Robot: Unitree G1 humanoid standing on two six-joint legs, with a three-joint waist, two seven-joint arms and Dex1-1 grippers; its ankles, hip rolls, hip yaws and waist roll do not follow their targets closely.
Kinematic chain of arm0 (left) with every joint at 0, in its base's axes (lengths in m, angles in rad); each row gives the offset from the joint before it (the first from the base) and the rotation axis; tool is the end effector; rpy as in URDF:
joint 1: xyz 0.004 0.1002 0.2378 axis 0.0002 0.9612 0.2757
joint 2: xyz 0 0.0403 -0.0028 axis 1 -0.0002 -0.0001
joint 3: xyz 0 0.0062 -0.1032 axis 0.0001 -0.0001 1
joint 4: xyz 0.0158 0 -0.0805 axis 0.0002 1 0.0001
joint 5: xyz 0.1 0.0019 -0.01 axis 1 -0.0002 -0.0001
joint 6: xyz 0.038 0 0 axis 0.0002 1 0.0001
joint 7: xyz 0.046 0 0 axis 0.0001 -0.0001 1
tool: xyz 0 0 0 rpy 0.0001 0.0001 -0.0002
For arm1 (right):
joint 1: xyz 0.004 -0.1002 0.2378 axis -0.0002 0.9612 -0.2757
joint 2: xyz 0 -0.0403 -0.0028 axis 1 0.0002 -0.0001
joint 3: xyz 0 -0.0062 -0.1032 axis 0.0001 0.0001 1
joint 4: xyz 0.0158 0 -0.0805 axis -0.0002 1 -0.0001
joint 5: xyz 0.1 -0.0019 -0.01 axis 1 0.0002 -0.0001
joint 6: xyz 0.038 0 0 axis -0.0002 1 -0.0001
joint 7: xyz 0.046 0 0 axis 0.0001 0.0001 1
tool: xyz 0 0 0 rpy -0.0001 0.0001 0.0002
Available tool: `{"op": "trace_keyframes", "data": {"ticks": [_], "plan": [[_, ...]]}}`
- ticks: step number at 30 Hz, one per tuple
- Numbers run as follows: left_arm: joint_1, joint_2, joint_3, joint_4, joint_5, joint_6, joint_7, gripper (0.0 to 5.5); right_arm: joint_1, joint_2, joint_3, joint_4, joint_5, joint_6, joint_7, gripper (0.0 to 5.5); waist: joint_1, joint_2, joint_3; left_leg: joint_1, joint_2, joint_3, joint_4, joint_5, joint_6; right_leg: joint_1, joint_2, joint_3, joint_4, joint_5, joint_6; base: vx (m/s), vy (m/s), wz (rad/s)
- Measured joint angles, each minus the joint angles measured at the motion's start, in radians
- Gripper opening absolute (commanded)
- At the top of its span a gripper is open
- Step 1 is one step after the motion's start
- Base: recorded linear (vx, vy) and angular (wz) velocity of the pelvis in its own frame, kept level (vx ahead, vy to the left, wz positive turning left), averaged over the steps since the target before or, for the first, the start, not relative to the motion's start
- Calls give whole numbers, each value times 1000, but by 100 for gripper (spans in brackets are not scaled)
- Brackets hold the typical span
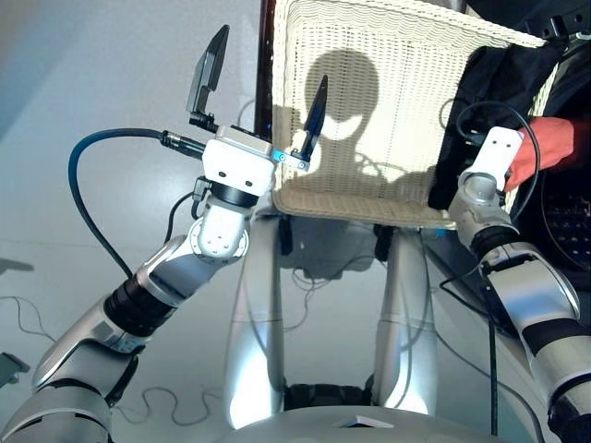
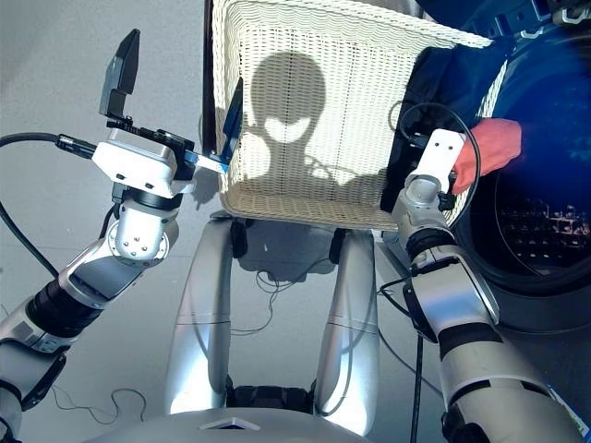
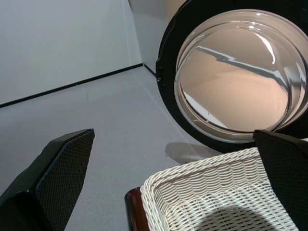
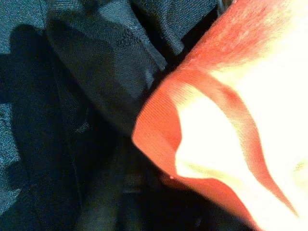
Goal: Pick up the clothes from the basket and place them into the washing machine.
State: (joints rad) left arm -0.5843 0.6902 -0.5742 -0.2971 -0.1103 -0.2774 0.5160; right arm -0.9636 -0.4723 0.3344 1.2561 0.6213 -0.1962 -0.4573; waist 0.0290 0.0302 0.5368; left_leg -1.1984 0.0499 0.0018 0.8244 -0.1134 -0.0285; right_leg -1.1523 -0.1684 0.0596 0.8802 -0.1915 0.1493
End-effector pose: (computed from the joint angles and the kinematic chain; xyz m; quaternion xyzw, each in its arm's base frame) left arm 0.2311 0.1174 0.1887 0.1476 -0.4617 -0.1324 0.8646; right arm 0.3450 -0.2357 0.1168 -0.0392 0.0328 -0.3004 0.9524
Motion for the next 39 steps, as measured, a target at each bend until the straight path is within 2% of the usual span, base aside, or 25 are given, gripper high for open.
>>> {"op": "trace_keyframes", "data": {"ticks": [15, 19, 21, 22, 26, 29, 33, 39], "plan": [[0, 0, 2, 0, -8, 0, -9, 550, 27, -6, -5, -54, 3, -11, -14, 0, -3, 0, 0, -9, 1, 0, 0, 0, 0, -7, 0, 0, -2, 0, 0, 0, 0, 0], [9, 2, 18, -5, -7, 1, -6, 550, 145, -24, -38, -279, 18, -36, -49, 0, -15, -1, 0, -19, 3, 0, 1, -1, 1, -16, 0, 0, -3, 0, 0, 0, 0, 0], [29, 4, 47, -12, -7, 4, 3, 550, 236, -28, -61, -443, 21, -85, -64, 0, -33, -2, 1, -26, 3, 0, 6, 1, 3, -23, 0, 0, -2, 0, 0, 0, 0, 0], [28, 5, 52, -12, -6, 4, 4, 550, 263, -28, -75, -483, 21, -100, -82, 0, -32, -2, 1, -27, 2, 0, 8, 0, 7, -23, 2, 0, -1, 0, 1, 0, 0, 0], [47, 15, 84, -31, 21, 5, 44, 550, 384, -27, -217, -631, -52, -170, -221, 0, -47, -3, 1, -29, 0, -1, 11, -2, 5, -24, 2, 0, 1, -1, 2, 0, 0, 0], [60, 34, 89, -32, 58, 3, 70, 550, 400, -39, -298, -629, -112, -198, -319, 0, -57, -4, 1, -29, 1, -1, 15, -4, 6, -23, 2, 1, 3, -1, 2, 0, 0, 0], [62, 65, 90, -33, 83, -3, 95, 550, 395, -119, -359, -564, -167, -205, -411, 0, -55, -6, 1, -29, 2, -1, 18, -6, 9, -23, 0, 2, 5, -2, 3, 0, 0, 0], [54, 80, 89, -33, 84, -6, 112, 550, 352, -246, -382, -437, -175, -198, -443, 0, -55, -7, 1, -31, 3, -1, 21, -3, 13, -22, 0, 1, 4, -1, 3, 0, 0, 0]]}}
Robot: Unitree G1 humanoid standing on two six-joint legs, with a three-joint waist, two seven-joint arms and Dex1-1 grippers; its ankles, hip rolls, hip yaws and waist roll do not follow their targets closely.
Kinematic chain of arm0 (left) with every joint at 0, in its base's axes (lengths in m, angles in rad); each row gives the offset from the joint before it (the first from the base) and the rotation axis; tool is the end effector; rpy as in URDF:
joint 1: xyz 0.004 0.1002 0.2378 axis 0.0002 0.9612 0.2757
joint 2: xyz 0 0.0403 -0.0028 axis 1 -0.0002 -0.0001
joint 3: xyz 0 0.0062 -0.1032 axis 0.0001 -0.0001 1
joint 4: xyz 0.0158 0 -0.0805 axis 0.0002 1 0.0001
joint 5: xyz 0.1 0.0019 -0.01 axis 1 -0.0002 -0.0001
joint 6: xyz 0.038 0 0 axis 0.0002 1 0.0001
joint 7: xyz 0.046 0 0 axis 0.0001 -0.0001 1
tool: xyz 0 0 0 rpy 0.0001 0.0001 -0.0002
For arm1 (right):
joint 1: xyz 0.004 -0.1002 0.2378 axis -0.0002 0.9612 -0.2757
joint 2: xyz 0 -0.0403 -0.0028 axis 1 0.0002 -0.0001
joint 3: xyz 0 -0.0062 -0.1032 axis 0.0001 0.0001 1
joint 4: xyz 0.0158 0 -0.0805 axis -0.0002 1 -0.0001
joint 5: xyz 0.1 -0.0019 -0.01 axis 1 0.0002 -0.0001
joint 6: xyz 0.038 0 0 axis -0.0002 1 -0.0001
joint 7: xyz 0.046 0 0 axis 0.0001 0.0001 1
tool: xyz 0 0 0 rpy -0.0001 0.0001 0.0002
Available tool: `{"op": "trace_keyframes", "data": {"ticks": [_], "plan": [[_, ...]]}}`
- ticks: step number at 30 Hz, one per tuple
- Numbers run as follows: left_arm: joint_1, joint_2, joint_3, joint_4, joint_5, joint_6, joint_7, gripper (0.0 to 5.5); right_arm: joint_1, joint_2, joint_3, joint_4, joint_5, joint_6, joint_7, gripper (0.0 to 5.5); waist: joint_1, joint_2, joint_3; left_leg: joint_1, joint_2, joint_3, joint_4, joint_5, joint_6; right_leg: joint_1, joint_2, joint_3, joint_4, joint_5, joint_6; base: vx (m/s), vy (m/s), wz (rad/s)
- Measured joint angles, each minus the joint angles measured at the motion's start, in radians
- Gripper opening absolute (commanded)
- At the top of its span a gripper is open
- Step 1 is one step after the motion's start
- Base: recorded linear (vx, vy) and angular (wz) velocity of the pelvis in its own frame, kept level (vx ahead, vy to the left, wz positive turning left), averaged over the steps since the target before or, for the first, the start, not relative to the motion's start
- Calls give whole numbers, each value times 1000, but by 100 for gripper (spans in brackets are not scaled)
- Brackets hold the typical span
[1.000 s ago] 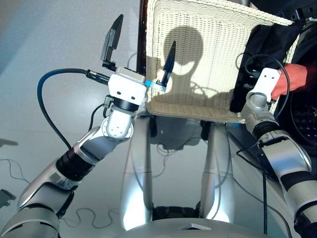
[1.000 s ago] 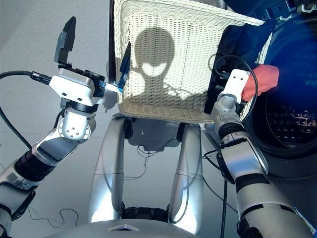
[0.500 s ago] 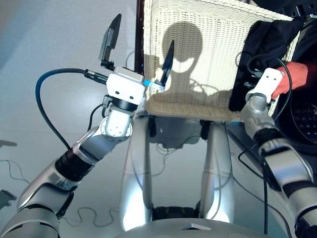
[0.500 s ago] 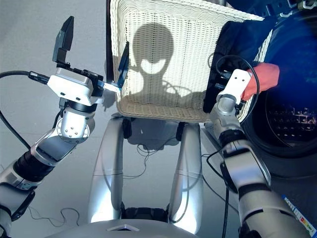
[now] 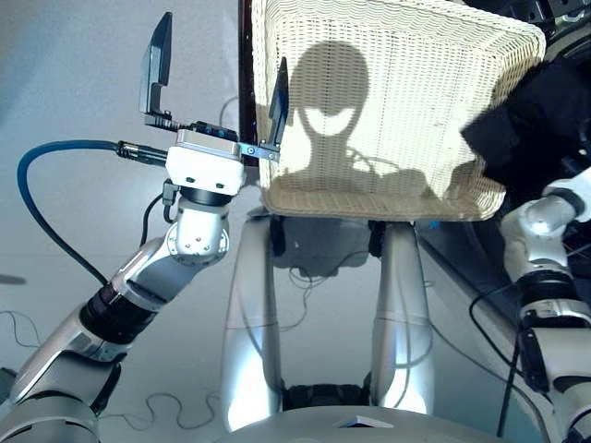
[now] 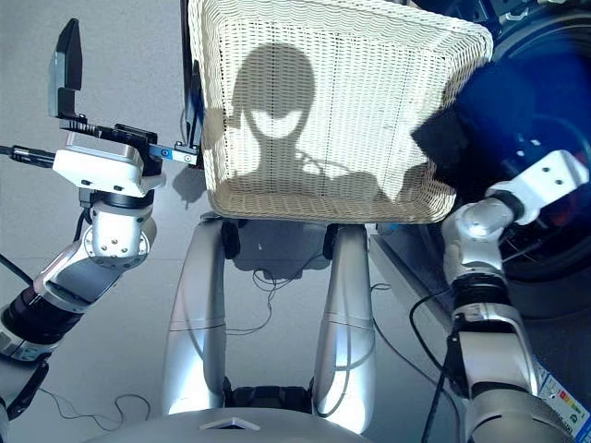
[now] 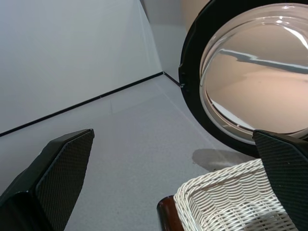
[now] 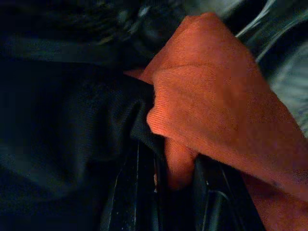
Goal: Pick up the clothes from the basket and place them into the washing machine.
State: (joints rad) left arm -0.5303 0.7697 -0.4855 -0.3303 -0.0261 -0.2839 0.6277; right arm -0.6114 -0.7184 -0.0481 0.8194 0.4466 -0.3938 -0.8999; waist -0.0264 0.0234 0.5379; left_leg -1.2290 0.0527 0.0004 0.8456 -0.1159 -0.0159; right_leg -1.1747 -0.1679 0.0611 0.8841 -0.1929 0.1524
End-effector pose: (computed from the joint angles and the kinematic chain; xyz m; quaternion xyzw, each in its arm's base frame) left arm 0.2279 0.1392 0.1943 0.1810 -0.5003 -0.0485 0.8453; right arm 0.2852 -0.3257 0.1439 -0.0225 -0.1880 -0.5715 0.7984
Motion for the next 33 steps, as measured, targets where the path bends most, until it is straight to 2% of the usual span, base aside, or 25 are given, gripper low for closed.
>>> {"op": "trace_keyframes", "data": {"ticks": [7, 14, 20, 21, 22, 23, 28, 33], "plan": [[-32, 35, -12, -2, 0, -14, -2, 550, -132, -129, 12, 243, 17, 44, 22, 0, 5, 0, 0, -8, -1, -2, 18, -4, 5, 0, -1, -1, 4, 0, 3, 0, 0, 0], [-54, 65, -45, -3, -2, -14, -33, 550, -233, -146, 50, 392, 92, 87, 62, 0, 9, 0, 0, -10, -3, -1, 27, -8, 6, 2, -2, 1, 5, 2, 7, 0, 0, 0], [-76, 76, -61, -3, -3, -14, -44, 550, -258, -161, 54, 454, 148, 92, 85, 0, 28, 1, 0, -11, -5, 0, 29, -10, 5, 2, -3, 3, 5, 2, 7, 0, 0, 0], [-76, 80, -62, -3, -3, -14, -45, 550, -265, -162, 55, 457, 160, 98, 95, 108, 27, 1, 0, -12, -6, 0, 29, -10, 6, 2, -4, 3, 6, 2, 7, 0, 0, 0], [-77, 81, -62, -3, -3, -14, -50, 550, -275, -163, 59, 470, 172, 105, 121, 285, 27, 1, 0, -13, -7, 1, 30, -10, 7, 1, -6, 3, 6, 2, 7, 0, 0, 0], [-78, 81, -62, -3, -4, -14, -55, 550, -279, -167, 68, 476, 191, 107, 147, 550, 27, 1, 0, -13, -10, 1, 30, -10, 8, 1, -7, 3, 6, 2, 8, 0, 0, 0], [-77, 83, -62, -4, -21, -14, -81, 550, -311, -174, 89, 510, 271, 130, 266, 550, 27, 1, 0, -15, -15, 3, 29, -11, 12, 0, -13, 5, 5, 1, 9, 0, 0, 0], [-76, 83, -61, -4, -35, -14, -108, 550, -314, -174, 92, 503, 301, 129, 305, 550, 26, 1, 0, -15, -14, 3, 28, -11, 11, 0, -13, 4, 5, 0, 10, 0, 0, 0]]}}
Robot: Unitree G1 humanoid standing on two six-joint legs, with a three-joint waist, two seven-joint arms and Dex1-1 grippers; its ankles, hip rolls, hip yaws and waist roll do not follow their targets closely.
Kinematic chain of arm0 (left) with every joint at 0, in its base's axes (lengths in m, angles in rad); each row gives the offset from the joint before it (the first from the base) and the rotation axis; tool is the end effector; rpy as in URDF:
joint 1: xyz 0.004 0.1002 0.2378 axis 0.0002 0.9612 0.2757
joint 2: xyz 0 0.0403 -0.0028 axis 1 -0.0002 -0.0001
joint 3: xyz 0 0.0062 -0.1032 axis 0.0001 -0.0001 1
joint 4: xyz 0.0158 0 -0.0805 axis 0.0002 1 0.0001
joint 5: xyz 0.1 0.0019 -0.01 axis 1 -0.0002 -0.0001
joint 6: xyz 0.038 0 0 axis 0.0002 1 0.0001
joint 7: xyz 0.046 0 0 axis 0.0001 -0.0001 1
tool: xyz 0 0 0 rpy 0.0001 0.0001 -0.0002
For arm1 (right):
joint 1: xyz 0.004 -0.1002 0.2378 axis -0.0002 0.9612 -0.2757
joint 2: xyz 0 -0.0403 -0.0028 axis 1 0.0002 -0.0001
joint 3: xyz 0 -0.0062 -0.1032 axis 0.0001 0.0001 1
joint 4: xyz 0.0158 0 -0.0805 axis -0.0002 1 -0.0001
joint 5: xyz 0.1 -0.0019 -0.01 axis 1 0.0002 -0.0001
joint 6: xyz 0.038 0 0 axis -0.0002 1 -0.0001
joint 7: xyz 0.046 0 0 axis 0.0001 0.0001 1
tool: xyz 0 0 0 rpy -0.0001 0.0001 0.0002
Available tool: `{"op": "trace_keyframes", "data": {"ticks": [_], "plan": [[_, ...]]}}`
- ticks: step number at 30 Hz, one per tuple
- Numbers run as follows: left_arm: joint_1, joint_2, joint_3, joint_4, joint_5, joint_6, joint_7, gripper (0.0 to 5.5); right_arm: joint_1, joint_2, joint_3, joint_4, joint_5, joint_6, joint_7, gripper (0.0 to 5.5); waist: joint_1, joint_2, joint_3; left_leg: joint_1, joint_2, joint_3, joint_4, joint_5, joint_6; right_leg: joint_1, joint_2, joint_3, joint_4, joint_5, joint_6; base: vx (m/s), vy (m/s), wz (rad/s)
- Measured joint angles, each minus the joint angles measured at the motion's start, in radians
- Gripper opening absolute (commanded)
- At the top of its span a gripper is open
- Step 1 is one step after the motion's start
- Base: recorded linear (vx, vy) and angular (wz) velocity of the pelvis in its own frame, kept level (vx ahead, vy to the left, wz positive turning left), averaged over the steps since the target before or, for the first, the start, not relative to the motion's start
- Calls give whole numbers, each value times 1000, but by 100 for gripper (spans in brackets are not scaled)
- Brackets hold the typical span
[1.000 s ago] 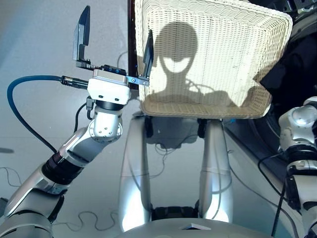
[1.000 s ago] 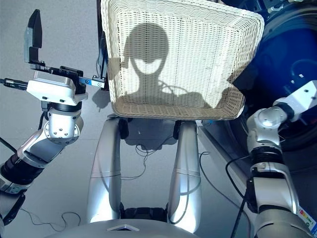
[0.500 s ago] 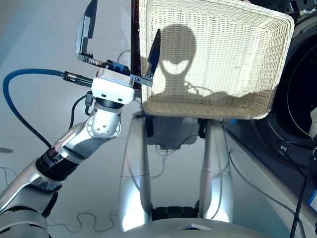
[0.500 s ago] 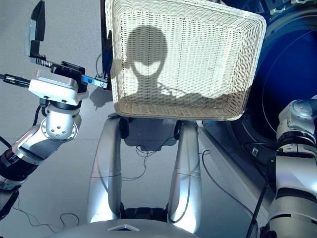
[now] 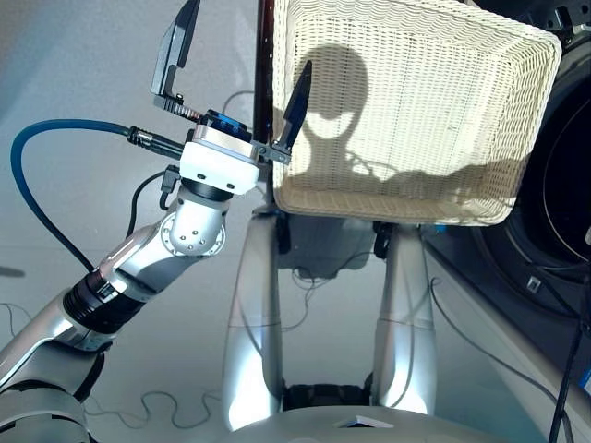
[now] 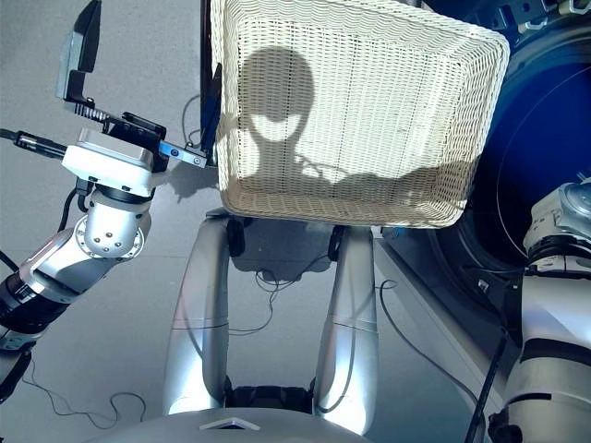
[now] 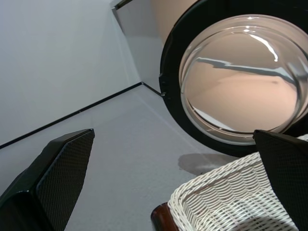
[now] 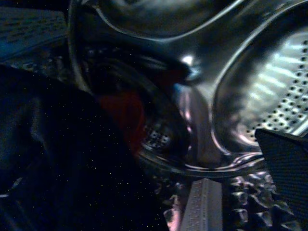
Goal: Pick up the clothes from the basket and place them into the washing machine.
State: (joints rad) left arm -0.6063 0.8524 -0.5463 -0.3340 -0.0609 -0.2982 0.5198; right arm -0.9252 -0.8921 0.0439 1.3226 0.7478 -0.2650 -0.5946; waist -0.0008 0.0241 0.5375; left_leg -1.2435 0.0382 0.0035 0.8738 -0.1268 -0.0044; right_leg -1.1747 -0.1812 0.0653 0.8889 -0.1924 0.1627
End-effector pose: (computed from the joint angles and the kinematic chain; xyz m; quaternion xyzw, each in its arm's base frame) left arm 0.2292 0.1399 0.2050 0.2297 -0.5025 -0.1239 0.8243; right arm 0.2805 -0.3837 0.1804 0.0514 -0.0726 -0.5918 0.8012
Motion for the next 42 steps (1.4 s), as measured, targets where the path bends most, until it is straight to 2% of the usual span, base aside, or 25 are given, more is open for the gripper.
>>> {"op": "trace_keyframes", "data": {"ticks": [5, 8, 12, 15, 17, 20, 24, 26, 31, 37, 42], "plan": [[12, -18, 8, -9, -17, 1, -3, 550, 55, 12, 25, -122, 5, -21, -4, 550, -8, 0, 0, 0, 2, 0, 0, -1, 0, 0, 2, 0, -1, 0, 0, 0, 0, 0], [26, -24, 22, -21, -16, 1, -2, 550, 106, 51, 23, -268, 0, -86, -33, 550, -23, 0, 0, 0, 4, 0, -1, -3, 1, 0, 5, 1, -1, 0, 0, 0, 0, 0], [47, -50, 62, -26, -16, 1, -2, 550, 190, 123, -7, -483, -18, -168, -57, 550, -26, 0, 0, 2, 15, -2, -2, -6, -4, -1, 14, 0, -3, 0, 0, 0, 0, 0], [47, -59, 63, -27, -17, 1, -2, 550, 230, 183, -10, -561, -15, -201, -50, 550, -27, 0, 0, 5, 18, -2, -7, -3, -4, -1, 16, -1, -4, 0, 0, 0, 0, 0], [59, -63, 72, -30, -21, 1, -2, 550, 274, 217, -11, -627, -13, -205, -31, 550, -32, -2, 0, 6, 18, -2, -9, -3, -4, -1, 16, -2, -5, -1, 0, 0, 0, 0], [95, -68, 90, -31, -36, 3, -3, 550, 371, 313, -5, -797, -13, -226, -9, 550, -54, -12, 0, 7, 18, -1, -16, -2, -4, 0, 16, -1, -13, 0, -1, 0, 0, 0], [107, -79, 94, -32, -36, 10, -2, 550, 519, 375, 65, -998, -59, -225, 16, 550, -60, -13, 0, 7, 20, 2, -19, -3, -4, 0, 17, 0, -19, 0, -1, 0, 0, 0], [116, -81, 95, -32, -35, 23, -2, 550, 565, 380, 123, -1082, -113, -224, 35, 550, -66, -13, 0, 8, 22, 2, -20, -3, -5, 0, 19, 0, -20, 0, -1, 0, 0, 0], [137, -82, 95, -32, -31, 24, -1, 550, 612, 370, 225, -1187, -204, -203, 113, 550, -72, -18, -1, 13, 29, 4, -35, -4, -9, 0, 26, 1, -31, 5, -7, 0, 0, 0], [151, -79, 90, -32, 15, 24, 1, 550, 615, 363, 330, -1199, -299, -198, 172, 550, -76, -18, -1, 32, 32, 9, -50, 0, -13, 16, 28, 1, -42, 6, -7, 0, 0, 0], [164, -72, 84, -31, 54, 21, 1, 550, 620, 319, 397, -1198, -390, -195, 206, 550, -75, -18, -1, 71, 33, 12, -68, 1, -14, 51, 28, 1, -61, 9, -9, 0, 0, 0]]}}
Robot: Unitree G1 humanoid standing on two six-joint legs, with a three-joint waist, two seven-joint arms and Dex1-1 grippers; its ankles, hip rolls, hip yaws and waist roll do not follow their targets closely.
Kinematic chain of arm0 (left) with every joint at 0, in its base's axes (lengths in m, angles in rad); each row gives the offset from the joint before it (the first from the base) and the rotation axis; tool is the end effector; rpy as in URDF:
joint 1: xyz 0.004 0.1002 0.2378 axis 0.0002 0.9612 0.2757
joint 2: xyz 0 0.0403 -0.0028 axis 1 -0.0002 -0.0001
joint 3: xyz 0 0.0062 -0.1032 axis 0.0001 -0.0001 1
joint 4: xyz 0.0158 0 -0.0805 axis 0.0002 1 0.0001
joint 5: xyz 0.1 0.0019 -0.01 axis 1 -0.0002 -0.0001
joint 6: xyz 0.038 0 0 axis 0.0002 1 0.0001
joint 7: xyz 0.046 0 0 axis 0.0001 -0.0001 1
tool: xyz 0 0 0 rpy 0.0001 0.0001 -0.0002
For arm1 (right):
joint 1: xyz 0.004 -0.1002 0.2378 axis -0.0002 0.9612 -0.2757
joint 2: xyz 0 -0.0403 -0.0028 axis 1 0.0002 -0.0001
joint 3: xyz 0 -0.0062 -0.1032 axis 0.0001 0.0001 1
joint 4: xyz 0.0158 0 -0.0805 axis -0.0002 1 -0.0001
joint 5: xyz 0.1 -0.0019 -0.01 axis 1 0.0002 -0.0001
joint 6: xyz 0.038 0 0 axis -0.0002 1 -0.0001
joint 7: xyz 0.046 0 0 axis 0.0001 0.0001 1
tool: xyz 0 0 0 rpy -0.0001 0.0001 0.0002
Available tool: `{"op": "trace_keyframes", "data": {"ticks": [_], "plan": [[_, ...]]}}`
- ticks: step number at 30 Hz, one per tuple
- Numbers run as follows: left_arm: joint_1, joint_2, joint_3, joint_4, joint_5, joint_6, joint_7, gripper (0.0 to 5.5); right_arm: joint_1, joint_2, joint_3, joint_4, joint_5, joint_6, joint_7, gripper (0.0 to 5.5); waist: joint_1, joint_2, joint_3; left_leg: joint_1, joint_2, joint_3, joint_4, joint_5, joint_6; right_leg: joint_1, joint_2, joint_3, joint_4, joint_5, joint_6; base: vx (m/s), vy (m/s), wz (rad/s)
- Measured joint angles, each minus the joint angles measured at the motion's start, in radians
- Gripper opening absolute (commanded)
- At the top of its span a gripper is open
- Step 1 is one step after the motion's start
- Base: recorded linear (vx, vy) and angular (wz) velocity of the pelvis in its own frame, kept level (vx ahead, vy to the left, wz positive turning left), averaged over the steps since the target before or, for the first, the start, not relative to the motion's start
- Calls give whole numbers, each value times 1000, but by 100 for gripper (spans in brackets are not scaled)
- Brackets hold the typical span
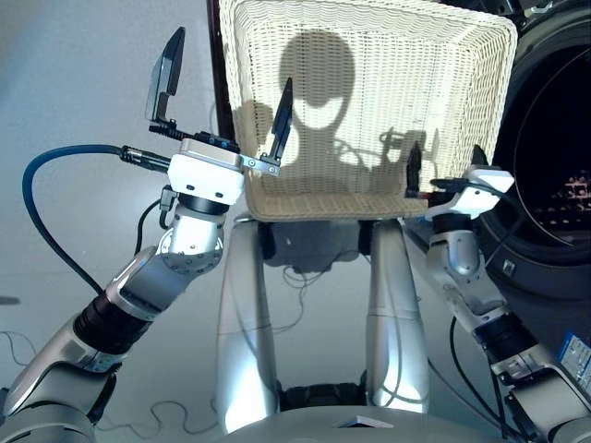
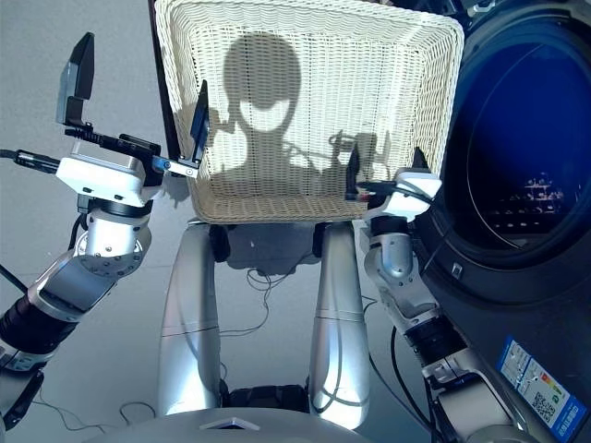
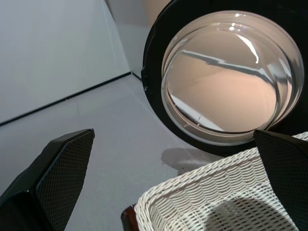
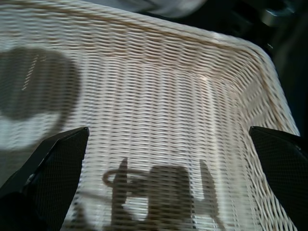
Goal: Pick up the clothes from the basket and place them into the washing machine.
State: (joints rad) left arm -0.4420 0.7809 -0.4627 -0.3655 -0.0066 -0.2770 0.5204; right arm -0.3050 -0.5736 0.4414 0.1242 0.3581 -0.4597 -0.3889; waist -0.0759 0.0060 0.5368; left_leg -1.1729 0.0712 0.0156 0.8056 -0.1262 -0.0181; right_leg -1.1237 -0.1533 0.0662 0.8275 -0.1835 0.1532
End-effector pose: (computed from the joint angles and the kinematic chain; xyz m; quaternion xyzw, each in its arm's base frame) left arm 0.2193 0.1456 0.1824 0.2159 -0.4702 -0.0884 0.8512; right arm 0.2424 -0.1718 0.0941 -0.0570 -0.2323 0.0311 0.9705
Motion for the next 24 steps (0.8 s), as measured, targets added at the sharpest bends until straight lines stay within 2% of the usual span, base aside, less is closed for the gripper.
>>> {"op": "trace_keyframes", "data": {"ticks": [4, 8, 10, 13, 16, 19, 22, 24], "plan": [[28, 0, -3, 9, -1, -2, -5, 550, 16, -10, 26, 8, -2, 20, 29, 550, 0, 0, 0, 49, 1, 7, -31, 5, 0, 46, 0, 0, -30, 5, 0, 0, 0, 0], [62, -26, -4, 102, -55, -26, -68, 550, 30, -11, 37, 80, -19, 39, 68, 550, 0, -1, -1, 154, -1, 14, -109, 20, -2, 149, -6, -9, -103, 20, 1, 68, 12, 13], [89, -82, -3, 214, -147, -38, -128, 550, 35, -8, 38, 145, -18, 51, 105, 550, 1, -1, -1, 230, -4, 16, -167, 32, -3, 224, -11, -16, -160, 35, 4, 109, 26, 30], [177, -127, 2, 336, -366, -37, -277, 550, 67, -6, 26, 235, -20, 85, 151, 550, -1, -4, -1, 356, -4, 16, -255, 51, -7, 354, -14, -37, -258, 57, 2, 122, 27, 33], [221, -229, 23, 488, -481, -26, -361, 550, 101, 18, -2, 320, -19, 110, 177, 550, 2, -6, -2, 475, -7, 15, -344, 73, -11, 479, -16, -57, -346, 80, 0, 115, 9, 55], [231, -326, 40, 705, -507, -18, -439, 550, 126, 68, -34, 443, -18, 128, 227, 550, 4, -15, -3, 621, -9, 14, -438, 91, -16, 635, -16, -80, -450, 99, -3, 128, 14, 73], [263, -367, 55, 827, -504, -19, -506, 550, 162, 111, -90, 524, -15, 129, 268, 550, 10, -21, -4, 761, -9, 10, -536, 116, -22, 784, -15, -105, -555, 125, -7, 137, 20, 73], [269, -419, 107, 950, -501, -20, -525, 550, 176, 147, -124, 586, 6, 132, 295, 550, 13, -23, -6, 859, -9, 7, -609, 135, -26, 892, -15, -123, -639, 151, -9, 216, 51, 69]]}}
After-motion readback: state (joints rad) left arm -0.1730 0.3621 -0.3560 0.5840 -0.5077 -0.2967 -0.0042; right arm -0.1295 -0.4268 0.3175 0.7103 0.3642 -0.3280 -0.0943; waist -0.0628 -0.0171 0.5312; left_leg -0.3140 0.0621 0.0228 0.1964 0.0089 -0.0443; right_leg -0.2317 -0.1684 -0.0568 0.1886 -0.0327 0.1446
